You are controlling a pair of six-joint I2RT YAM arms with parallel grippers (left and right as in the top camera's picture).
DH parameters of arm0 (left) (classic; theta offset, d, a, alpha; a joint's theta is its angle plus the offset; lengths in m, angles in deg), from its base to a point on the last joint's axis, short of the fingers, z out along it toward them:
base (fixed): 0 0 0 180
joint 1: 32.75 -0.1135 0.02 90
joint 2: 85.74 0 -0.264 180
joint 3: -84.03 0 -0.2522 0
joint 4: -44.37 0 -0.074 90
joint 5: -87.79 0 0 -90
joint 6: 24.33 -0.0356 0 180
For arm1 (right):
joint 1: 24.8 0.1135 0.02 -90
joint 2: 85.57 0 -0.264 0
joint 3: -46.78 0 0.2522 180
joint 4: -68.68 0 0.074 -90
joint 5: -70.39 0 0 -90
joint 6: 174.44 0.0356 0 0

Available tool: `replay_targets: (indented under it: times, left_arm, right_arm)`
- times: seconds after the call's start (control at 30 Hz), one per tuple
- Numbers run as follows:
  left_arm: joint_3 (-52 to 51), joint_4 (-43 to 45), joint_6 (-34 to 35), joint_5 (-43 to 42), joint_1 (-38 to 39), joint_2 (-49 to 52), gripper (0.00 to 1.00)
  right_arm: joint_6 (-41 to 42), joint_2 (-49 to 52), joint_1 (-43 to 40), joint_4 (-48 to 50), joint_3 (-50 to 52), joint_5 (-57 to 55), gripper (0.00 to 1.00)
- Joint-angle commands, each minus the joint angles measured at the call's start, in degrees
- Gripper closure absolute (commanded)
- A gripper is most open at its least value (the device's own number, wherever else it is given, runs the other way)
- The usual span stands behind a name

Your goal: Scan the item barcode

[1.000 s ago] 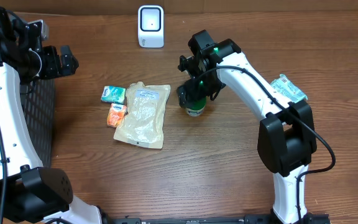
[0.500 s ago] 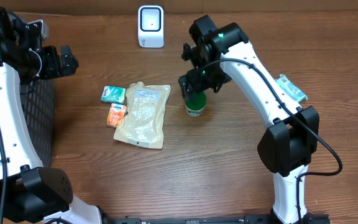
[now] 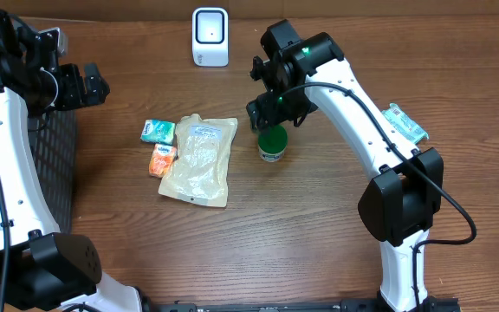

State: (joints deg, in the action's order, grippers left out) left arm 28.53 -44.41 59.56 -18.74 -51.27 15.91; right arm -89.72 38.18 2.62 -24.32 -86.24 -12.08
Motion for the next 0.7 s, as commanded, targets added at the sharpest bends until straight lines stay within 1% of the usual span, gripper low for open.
replay_targets:
  times: [0.0, 0.1, 0.27, 0.37, 0.67]
  left_arm:
    - [1.0, 0.1, 0.5, -0.5, -0.2, -1.7, 0.00]
    - [1.0, 0.1, 0.5, -0.5, -0.2, -1.7, 0.00]
    - [1.0, 0.1, 0.5, -0.5, -0.2, -1.7, 0.01]
    - [1.0, 0.1, 0.5, -0.5, -0.2, -1.7, 0.01]
    - [1.0, 0.1, 0.5, -0.5, -0.2, -1.7, 0.00]
  right_arm:
    - [1.2, -0.2, 1.6, 0.3, -0.7, -3.0, 0.09]
    - [1.7, -0.2, 3.0, 0.7, -0.7, -4.4, 0.10]
    - [5.6, -0.2, 5.6, 2.4, 1.2, -13.1, 0.09]
    - [7.7, -0.2, 6.0, 3.8, 3.8, -15.9, 0.09]
    - [8.3, -0.2, 5.6, 5.3, 5.4, -12.6, 0.09]
